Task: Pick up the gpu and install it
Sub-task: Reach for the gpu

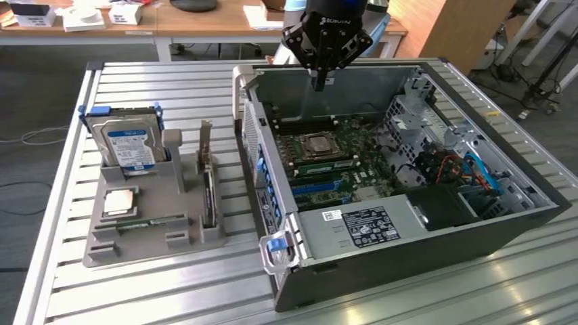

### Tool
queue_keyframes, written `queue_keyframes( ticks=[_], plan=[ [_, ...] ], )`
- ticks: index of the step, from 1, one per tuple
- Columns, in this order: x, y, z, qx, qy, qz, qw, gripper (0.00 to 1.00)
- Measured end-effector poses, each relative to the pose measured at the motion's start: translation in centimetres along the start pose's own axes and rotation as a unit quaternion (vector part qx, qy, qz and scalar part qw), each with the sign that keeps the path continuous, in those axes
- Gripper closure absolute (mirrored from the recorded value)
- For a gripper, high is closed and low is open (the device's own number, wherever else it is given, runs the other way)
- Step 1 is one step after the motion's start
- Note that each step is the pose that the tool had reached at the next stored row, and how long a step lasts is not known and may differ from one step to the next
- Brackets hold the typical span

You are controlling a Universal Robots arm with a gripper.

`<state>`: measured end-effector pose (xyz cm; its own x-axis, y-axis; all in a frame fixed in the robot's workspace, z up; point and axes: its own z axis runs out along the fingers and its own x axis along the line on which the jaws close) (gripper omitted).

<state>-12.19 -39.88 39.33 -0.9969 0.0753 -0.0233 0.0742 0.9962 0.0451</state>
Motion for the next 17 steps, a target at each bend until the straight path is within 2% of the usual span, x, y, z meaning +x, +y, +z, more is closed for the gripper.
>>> queue_keyframes(
  ticks=[11, 17],
  plan=[
    [0.0, 0.00, 0.00, 0.0000, 0.0000, 0.000, 1.0000, 0.89],
    [1.4, -0.11, -0.02, 0.0000, 0.0000, 0.000, 1.0000, 0.89]
  ],
)
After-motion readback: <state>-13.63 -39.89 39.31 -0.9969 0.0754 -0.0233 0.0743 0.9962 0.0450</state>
